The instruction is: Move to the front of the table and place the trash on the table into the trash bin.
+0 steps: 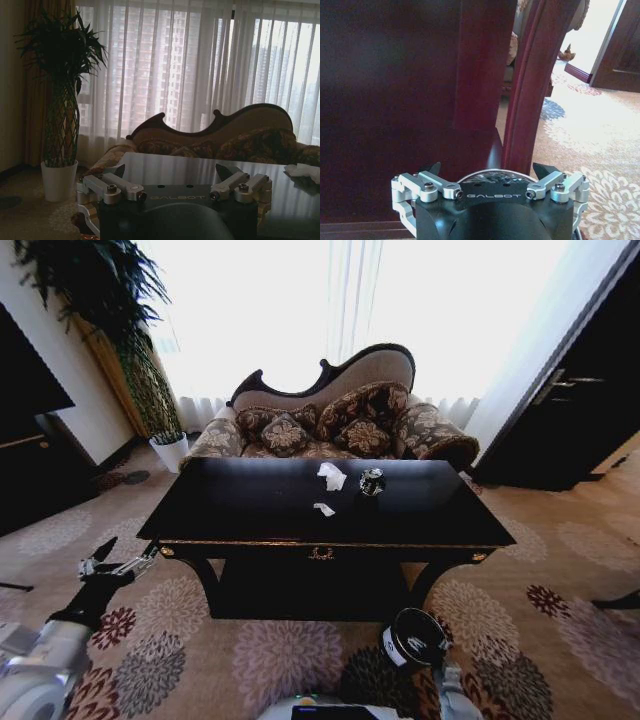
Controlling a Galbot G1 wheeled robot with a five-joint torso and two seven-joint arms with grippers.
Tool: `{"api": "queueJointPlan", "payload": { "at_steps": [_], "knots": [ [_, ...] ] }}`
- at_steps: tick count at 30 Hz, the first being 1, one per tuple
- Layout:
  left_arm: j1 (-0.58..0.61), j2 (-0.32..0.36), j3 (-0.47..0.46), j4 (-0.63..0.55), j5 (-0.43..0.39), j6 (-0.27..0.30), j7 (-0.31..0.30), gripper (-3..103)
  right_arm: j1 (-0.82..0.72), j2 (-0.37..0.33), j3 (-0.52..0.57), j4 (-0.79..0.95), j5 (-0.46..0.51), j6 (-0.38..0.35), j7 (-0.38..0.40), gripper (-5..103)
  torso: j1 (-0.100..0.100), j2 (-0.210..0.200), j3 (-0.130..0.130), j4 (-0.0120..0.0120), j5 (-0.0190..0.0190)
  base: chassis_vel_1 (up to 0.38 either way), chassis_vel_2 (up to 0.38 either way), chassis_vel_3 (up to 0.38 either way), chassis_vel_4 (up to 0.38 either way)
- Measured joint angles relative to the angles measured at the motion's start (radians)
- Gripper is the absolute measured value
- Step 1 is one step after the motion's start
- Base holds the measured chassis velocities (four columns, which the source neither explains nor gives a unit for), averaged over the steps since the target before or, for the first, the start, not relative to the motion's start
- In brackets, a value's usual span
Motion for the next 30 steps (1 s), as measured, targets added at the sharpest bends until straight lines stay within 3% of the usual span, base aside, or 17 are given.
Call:
{"api": "queueJointPlan", "payload": {
  "at_steps": [6,9,17,30],
  "knots": [
    [0.000,0.000,0.000,0.000,0.000,0.000,0.000,100,-0.112,0.018,-0.002,0.130,0.037,0.000,0.007,100,0.000,0.000,0.000,-0.0003,0.0001,0.000,0.000,0.000,0.000],
    [0.000,0.000,0.000,0.000,0.000,0.000,0.000,100,-0.239,0.048,0.012,0.315,0.078,0.007,0.018,100,0.000,0.000,0.000,0.0000,0.0001,0.000,0.000,0.000,0.000],
    [0.000,0.000,0.000,0.001,0.000,0.000,0.000,100,-0.422,0.111,0.048,0.584,0.138,0.032,0.025,100,0.000,0.000,0.000,-0.0003,0.0000,0.000,0.000,0.000,0.000],
    [0.000,0.000,0.000,0.001,0.001,0.000,0.000,100,-0.674,0.196,0.123,0.966,0.170,0.069,0.029,100,0.000,0.000,0.000,-0.0003,0.0000,0.000,0.000,0.000,0.000]
  ]
}}
